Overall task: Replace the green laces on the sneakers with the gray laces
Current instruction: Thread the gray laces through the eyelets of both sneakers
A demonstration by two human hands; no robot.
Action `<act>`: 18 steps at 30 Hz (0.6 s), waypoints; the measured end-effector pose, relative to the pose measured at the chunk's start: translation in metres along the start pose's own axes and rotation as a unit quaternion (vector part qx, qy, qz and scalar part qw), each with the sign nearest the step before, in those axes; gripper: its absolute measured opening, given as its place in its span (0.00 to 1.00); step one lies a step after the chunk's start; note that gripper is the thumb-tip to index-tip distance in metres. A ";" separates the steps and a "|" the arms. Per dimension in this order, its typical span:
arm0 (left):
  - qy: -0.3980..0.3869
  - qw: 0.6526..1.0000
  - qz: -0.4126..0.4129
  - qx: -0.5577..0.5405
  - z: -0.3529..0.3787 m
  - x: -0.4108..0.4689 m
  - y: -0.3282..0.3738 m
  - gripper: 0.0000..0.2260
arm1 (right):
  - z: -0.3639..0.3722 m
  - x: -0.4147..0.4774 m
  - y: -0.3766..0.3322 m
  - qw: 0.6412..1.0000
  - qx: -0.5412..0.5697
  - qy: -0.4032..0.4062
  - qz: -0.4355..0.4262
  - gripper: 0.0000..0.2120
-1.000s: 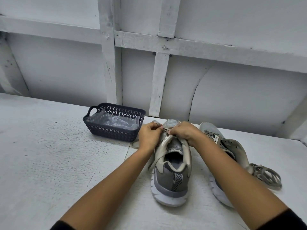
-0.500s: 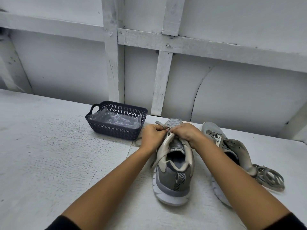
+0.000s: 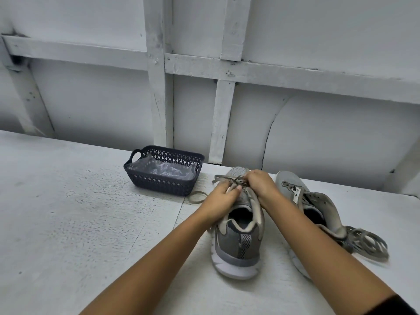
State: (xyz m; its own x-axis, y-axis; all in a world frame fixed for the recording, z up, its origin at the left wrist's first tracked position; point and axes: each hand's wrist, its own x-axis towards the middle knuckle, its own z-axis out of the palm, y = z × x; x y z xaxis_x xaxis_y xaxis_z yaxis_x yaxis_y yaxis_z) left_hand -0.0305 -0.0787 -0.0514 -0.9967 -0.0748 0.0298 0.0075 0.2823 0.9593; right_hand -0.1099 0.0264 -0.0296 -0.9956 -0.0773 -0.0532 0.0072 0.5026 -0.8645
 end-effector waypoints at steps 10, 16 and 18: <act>0.045 0.999 0.004 -0.023 0.003 -0.003 -0.006 0.15 | -0.070 -0.034 -0.054 0.959 0.276 -0.041 -0.051 0.12; 0.049 0.998 0.018 -0.037 0.003 -0.005 -0.005 0.11 | -0.091 -0.041 -0.061 0.953 -0.218 -0.198 -0.063 0.09; 0.049 0.998 0.025 -0.042 0.004 -0.006 -0.003 0.10 | -0.071 -0.031 -0.054 0.924 -0.323 -0.170 -0.112 0.11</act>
State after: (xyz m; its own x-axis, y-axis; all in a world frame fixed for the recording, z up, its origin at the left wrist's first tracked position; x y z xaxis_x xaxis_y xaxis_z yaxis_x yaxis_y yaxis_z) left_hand -0.0253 -0.0756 -0.0558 -0.9824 -0.1568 0.1016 0.0680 0.2068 0.9760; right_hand -0.0859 0.0629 0.0547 -0.8777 -0.4524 -0.1579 -0.3618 0.8418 -0.4005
